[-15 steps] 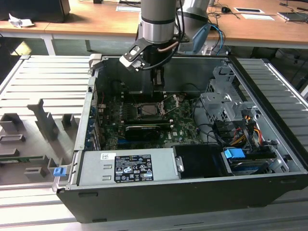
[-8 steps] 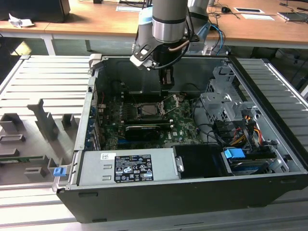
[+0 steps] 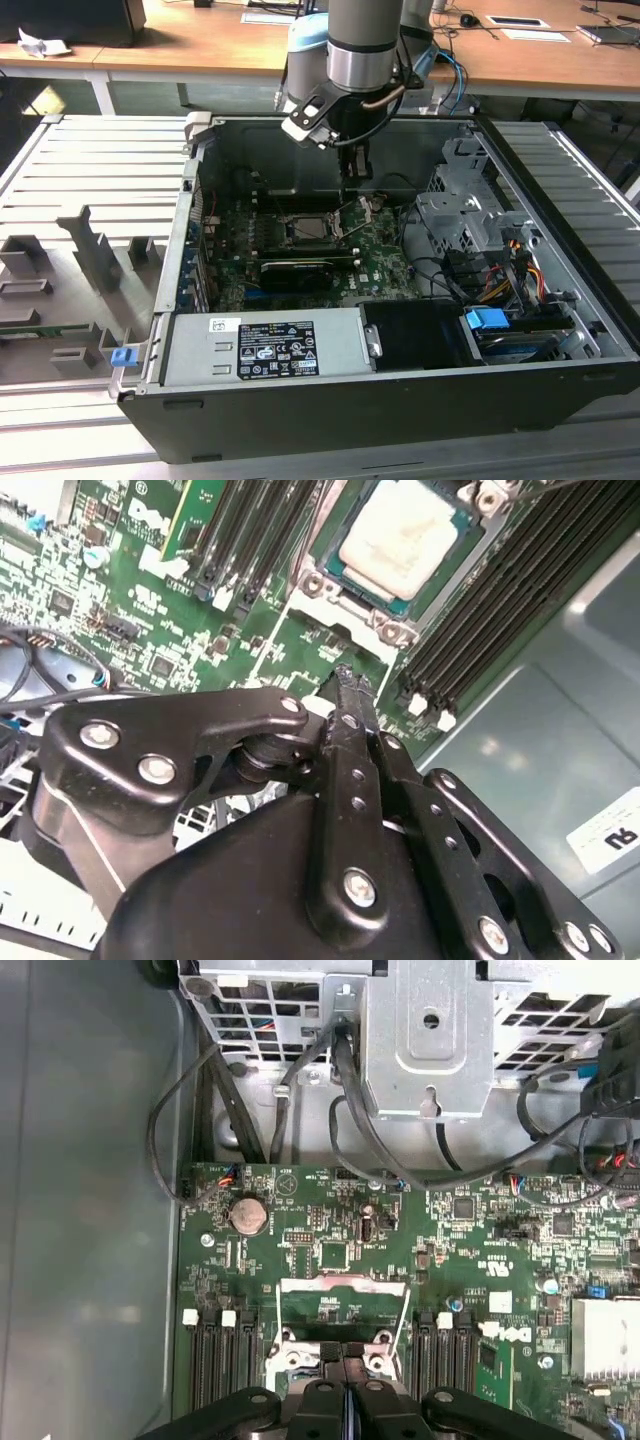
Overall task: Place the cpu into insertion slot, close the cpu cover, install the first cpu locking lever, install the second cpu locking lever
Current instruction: 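Close the cpu cover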
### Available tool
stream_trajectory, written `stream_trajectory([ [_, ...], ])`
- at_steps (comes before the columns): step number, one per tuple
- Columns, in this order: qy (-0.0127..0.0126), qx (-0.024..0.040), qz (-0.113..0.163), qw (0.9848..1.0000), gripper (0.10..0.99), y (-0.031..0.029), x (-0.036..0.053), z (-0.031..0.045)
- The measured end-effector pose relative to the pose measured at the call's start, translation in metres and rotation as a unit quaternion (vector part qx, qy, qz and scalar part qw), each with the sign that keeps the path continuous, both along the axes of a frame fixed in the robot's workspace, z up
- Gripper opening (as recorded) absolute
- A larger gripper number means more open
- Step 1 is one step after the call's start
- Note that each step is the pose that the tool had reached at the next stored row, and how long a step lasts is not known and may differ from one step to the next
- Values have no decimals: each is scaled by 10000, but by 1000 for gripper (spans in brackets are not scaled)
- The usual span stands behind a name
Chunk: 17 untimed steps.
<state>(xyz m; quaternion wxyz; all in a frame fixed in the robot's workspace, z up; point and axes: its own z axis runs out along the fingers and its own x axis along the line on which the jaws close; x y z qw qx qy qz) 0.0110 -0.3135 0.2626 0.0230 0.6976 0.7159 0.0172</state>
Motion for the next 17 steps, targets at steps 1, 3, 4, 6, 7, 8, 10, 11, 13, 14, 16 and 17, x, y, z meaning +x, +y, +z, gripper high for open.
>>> stream_trajectory([
  [1,1,-3,-1,10000,106,0,23,-6],
  [3,10,-2,0,10000,106,0,83,-13],
  [4,11,-2,0,10000,106,0,98,-14],
  [6,13,-2,-1,10000,106,0,133,-16],
  [7,14,-2,-1,10000,106,0,148,-18],
  [8,14,-2,0,10000,106,0,159,-19],
  [10,13,-1,0,10000,106,0,182,-23],
  [11,13,-1,0,10000,106,0,199,-30],
  [13,14,-3,-1,10000,106,0,225,-38],
  [14,14,-1,-2,10000,106,0,230,-44],
  [16,15,-2,-2,10000,106,0,246,-49],
  [17,15,-3,-2,10000,106,0,256,-51],
])
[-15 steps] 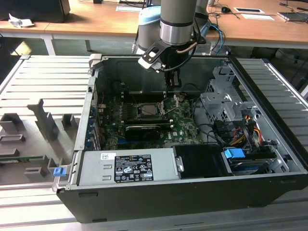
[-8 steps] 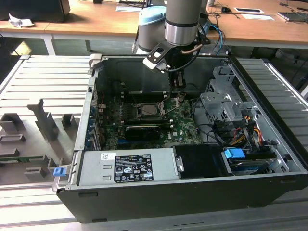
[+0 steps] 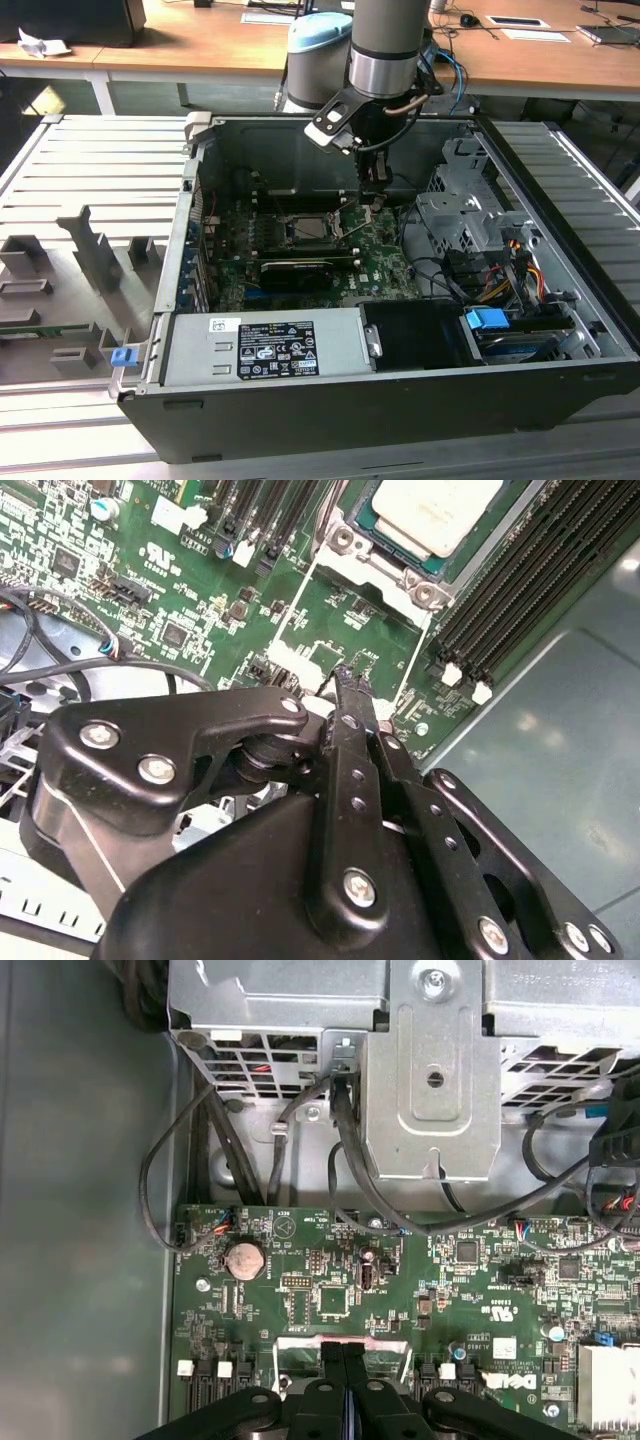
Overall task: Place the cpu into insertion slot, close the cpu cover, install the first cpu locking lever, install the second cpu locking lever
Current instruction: 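Close the cpu cover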
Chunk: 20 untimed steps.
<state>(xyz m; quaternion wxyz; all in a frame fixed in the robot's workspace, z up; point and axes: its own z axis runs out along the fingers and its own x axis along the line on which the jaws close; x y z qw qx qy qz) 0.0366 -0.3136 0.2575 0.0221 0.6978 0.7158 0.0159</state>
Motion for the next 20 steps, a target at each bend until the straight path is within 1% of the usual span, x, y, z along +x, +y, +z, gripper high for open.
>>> stream_trajectory([
  [4,0,1,0,10000,106,1,35,-5],
  [9,0,1,0,10000,106,2,161,-13],
  [14,1,1,0,10000,106,4,228,-20],
  [16,3,1,0,10000,106,5,243,-26],
  [20,17,1,0,10000,106,5,248,-49],
])
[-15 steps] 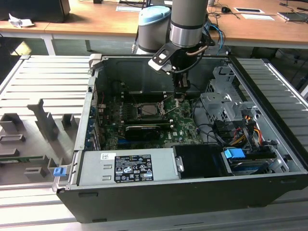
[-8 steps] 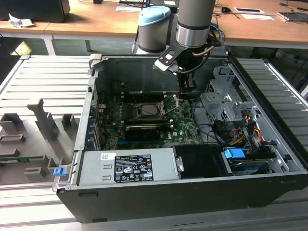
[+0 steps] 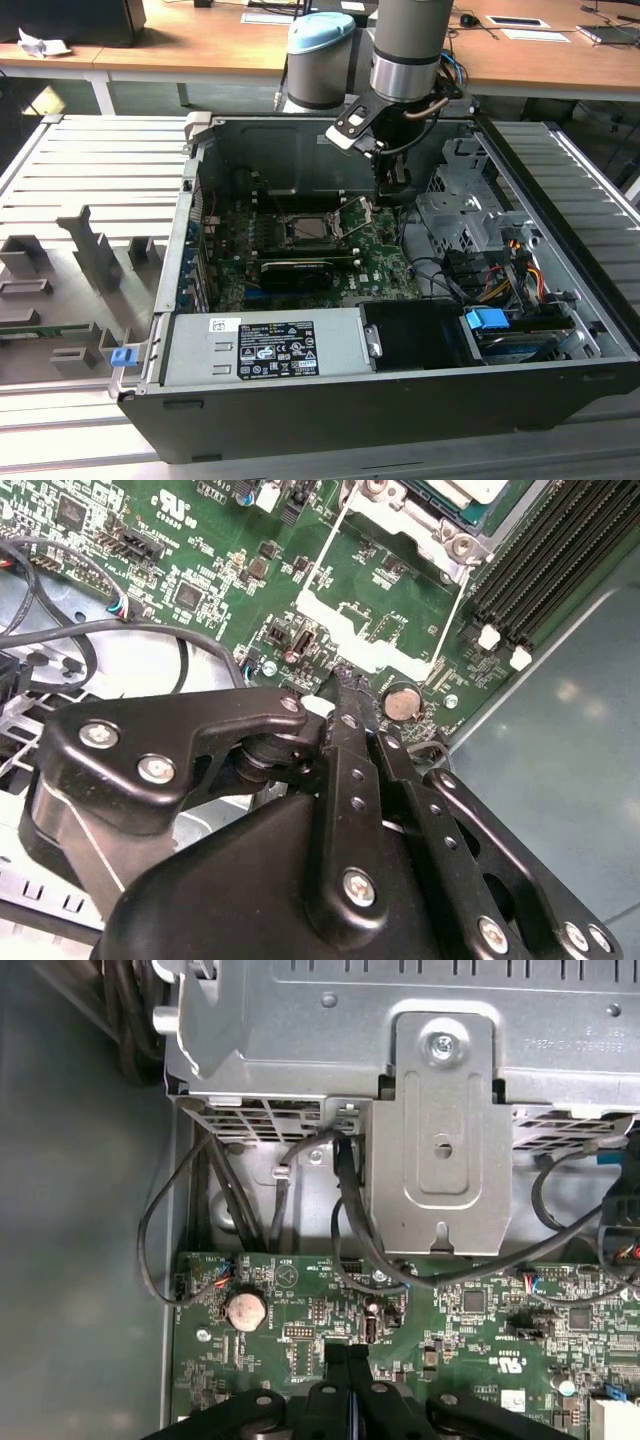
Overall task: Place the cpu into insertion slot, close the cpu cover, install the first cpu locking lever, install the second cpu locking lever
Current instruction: 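Close the cpu cover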
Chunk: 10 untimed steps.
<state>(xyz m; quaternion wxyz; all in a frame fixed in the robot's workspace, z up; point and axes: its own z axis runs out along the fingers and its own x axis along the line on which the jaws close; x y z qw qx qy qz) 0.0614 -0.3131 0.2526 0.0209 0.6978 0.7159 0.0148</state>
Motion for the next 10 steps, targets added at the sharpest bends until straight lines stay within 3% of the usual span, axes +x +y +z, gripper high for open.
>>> stream_trajectory([
  [5,17,0,0,10000,106,0,24,-30],
  [7,41,0,0,10000,106,0,25,-69],
  [10,70,1,0,10000,106,0,21,-71],
])
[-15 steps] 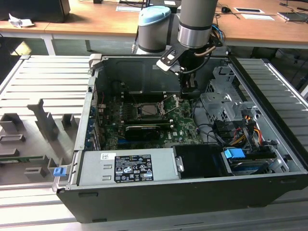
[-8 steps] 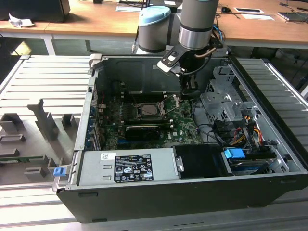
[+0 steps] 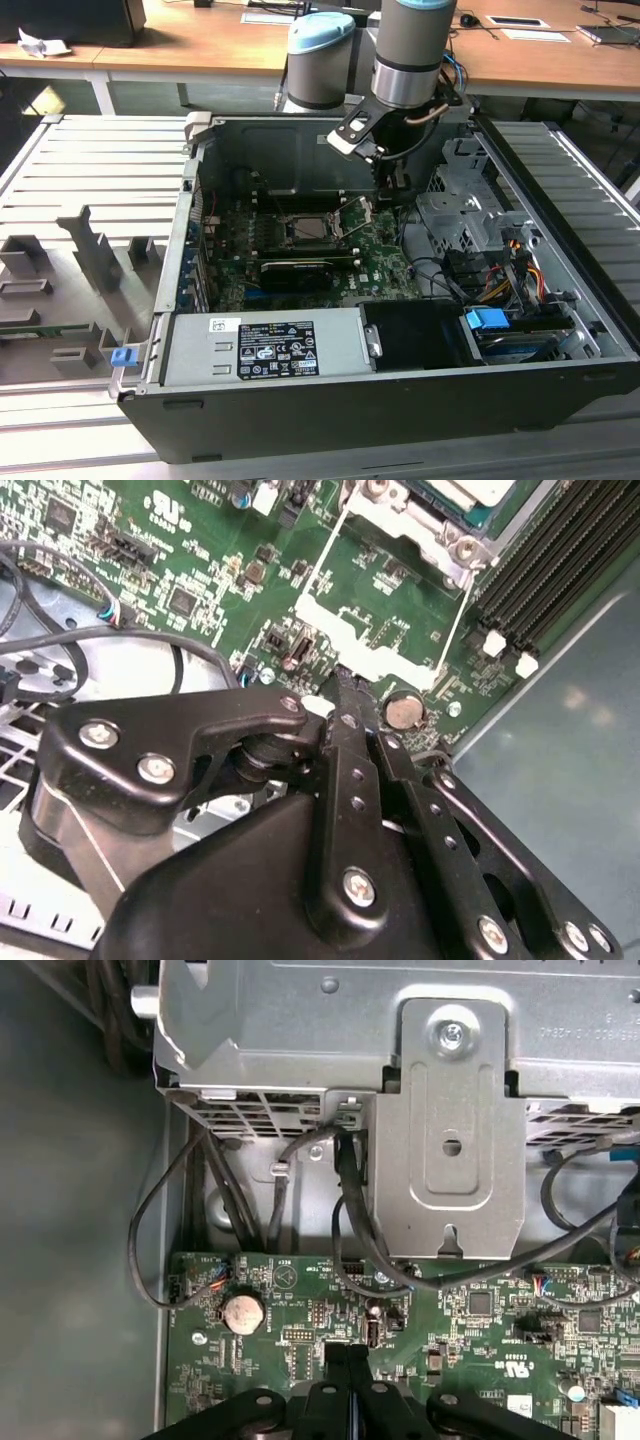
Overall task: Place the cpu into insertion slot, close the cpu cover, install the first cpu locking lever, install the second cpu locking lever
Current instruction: 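Close the cpu cover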
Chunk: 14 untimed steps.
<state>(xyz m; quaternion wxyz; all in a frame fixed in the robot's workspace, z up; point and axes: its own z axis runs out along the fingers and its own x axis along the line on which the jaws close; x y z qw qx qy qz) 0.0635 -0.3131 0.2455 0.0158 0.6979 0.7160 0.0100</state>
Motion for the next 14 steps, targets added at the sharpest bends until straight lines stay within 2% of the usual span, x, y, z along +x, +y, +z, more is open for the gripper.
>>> stream_trajectory([
  [3,13,14,1,10000,106,0,-23,17],
  [5,14,18,1,10000,106,1,-42,21],
  [14,12,20,1,10000,106,0,-304,21],
])
